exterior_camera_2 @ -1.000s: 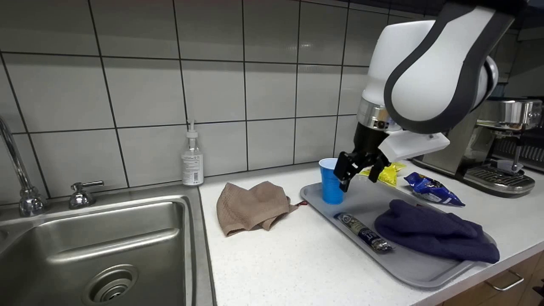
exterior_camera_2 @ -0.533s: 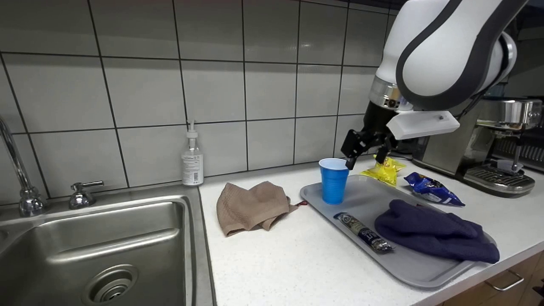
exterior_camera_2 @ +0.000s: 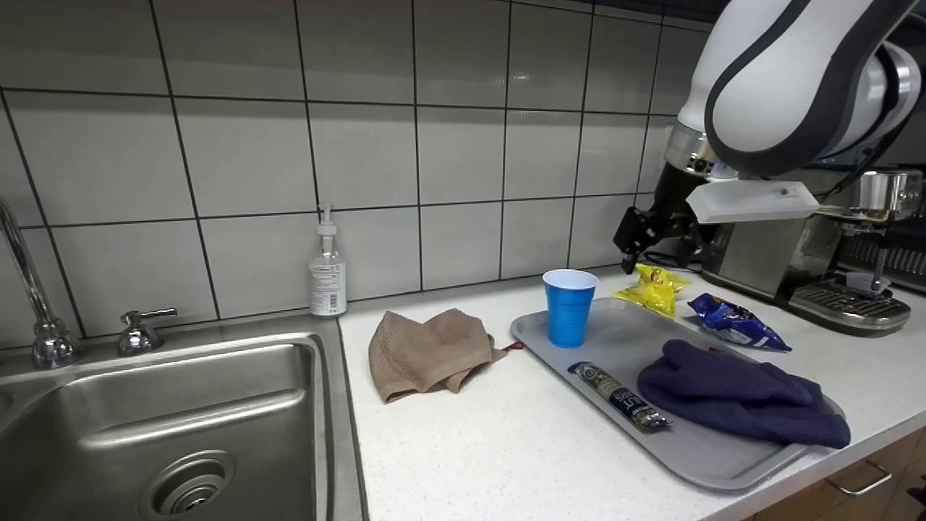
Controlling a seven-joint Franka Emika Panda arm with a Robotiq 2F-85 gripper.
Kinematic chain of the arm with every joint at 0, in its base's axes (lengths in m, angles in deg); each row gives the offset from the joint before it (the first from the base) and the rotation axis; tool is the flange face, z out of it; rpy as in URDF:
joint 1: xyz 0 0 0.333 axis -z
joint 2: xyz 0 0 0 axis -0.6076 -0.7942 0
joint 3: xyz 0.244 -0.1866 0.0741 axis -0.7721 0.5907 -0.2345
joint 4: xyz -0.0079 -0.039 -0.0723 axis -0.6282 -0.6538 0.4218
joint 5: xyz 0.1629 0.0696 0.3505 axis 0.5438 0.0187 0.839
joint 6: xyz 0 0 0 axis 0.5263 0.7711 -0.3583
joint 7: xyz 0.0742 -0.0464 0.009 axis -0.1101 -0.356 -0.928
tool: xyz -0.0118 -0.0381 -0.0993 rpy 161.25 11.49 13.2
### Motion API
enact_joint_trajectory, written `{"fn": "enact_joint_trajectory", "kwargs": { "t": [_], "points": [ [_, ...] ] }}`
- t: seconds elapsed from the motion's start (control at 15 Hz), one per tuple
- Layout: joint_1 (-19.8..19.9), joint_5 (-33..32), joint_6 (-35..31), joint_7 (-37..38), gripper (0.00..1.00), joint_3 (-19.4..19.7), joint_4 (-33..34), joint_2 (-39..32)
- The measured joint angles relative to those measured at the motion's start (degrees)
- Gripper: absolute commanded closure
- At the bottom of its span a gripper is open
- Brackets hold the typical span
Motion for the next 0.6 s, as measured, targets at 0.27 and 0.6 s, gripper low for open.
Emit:
{"fn": "enact_joint_trajectory", "kwargs": {
  "t": [0.27,0.6],
  "points": [
    [0.7,-0.1,0.0,1.7,0.0,3.3,0.0,-0.2],
    [1.8,-0.1,0.0,2.7,0.0,7.6,0.0,-1.2]
  ]
}}
